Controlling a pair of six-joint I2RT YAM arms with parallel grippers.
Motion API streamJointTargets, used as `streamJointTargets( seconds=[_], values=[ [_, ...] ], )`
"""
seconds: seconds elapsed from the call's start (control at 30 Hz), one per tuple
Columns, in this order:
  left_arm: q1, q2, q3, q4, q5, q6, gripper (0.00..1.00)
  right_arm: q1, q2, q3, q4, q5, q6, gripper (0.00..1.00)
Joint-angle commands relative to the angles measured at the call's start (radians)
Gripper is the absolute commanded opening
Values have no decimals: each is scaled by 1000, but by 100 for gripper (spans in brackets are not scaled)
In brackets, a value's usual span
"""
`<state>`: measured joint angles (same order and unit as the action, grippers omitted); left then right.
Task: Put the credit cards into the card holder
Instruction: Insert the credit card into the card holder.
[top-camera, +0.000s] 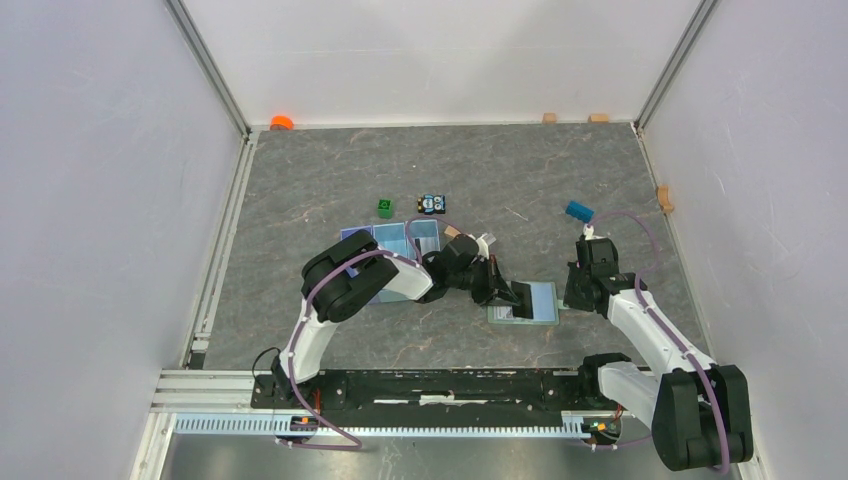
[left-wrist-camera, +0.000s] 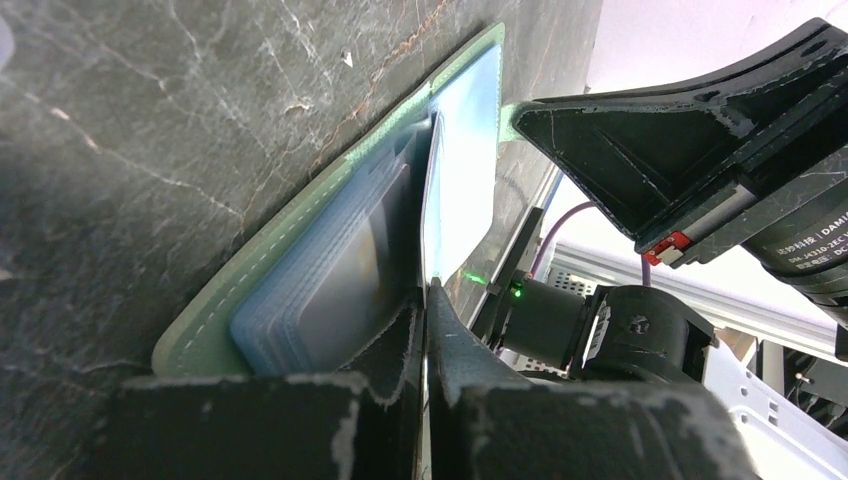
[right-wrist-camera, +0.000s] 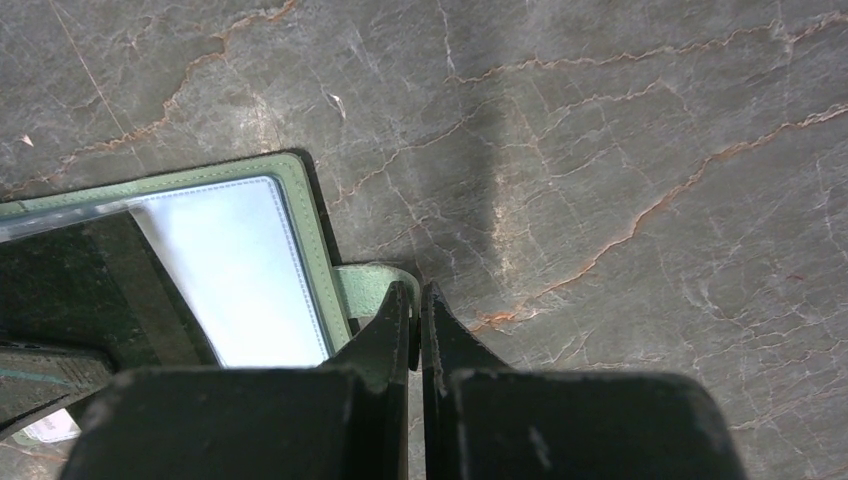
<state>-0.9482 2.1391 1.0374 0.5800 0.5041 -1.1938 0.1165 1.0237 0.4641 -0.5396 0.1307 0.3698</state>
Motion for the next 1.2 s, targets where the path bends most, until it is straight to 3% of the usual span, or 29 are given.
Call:
streamJointTargets(
  seconds=[0.0, 1.0, 1.17],
  values=[
    [2, 48, 11, -6, -16, -23, 2, -3, -13, -15, 15, -21, 9, 0],
    [-29, 78, 13, 50, -15, -86, 2, -2, -20, -11, 12, -34, 8, 0],
    [-34, 79, 36, 15, -15, -70, 8, -2, -20, -4, 9, -34, 8, 0]
  ],
)
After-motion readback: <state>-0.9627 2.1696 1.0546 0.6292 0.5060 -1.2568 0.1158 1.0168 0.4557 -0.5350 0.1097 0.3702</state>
